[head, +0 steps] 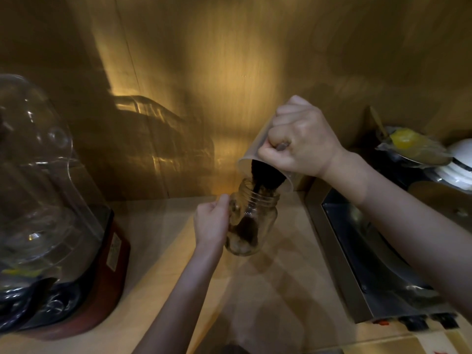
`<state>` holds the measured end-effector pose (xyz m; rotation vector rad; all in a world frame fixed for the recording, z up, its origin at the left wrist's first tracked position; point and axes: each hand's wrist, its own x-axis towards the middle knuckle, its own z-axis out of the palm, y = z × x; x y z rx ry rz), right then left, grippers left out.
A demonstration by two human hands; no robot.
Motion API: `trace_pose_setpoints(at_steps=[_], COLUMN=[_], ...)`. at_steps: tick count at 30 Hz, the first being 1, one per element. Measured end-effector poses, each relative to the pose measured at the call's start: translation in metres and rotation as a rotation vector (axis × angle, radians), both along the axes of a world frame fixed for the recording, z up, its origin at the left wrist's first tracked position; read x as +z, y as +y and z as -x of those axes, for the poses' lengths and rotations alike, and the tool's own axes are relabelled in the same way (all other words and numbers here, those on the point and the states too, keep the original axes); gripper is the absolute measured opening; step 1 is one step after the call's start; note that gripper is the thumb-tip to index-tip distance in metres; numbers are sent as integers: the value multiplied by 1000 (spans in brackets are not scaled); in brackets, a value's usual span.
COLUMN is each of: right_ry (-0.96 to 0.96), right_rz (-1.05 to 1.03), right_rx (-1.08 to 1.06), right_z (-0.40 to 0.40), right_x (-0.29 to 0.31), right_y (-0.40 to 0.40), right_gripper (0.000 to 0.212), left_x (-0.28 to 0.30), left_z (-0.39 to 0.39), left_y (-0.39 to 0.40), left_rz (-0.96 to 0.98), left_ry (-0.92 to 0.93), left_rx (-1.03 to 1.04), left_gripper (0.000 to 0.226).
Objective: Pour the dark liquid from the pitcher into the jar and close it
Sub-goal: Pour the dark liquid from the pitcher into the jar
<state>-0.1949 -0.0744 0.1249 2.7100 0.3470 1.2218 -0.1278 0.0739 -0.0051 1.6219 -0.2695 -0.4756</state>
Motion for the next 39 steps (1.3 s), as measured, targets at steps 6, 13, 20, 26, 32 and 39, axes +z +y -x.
trace_pose_setpoints(at_steps=[6,13,20,26,32,39], right_ry=[-24,-19,-11,-12,-3,3], right_rz=[8,5,36,35,50,48], right_rx=[6,10,18,13,5,-5], right_z=[-3,-3,-5,-4,-4,-3], right_x=[2,6,8,11,16,22], right_y=[1,0,1,0,-1,0], right_gripper=[34,34,34,33,33,32], left_x=[2,3,5,9,10,12], left_z=[-1,-3,-5,-6,-5,-5], left_y=[-2,-1,-3,-5,-7,-8], left_rz=[25,34,27,34,62,79], left_ry=[-1,-3,13,11,10,31], left_rx=[20,-5,-18,-22,-38,-51], left_gripper=[48,50,43,40,41,39])
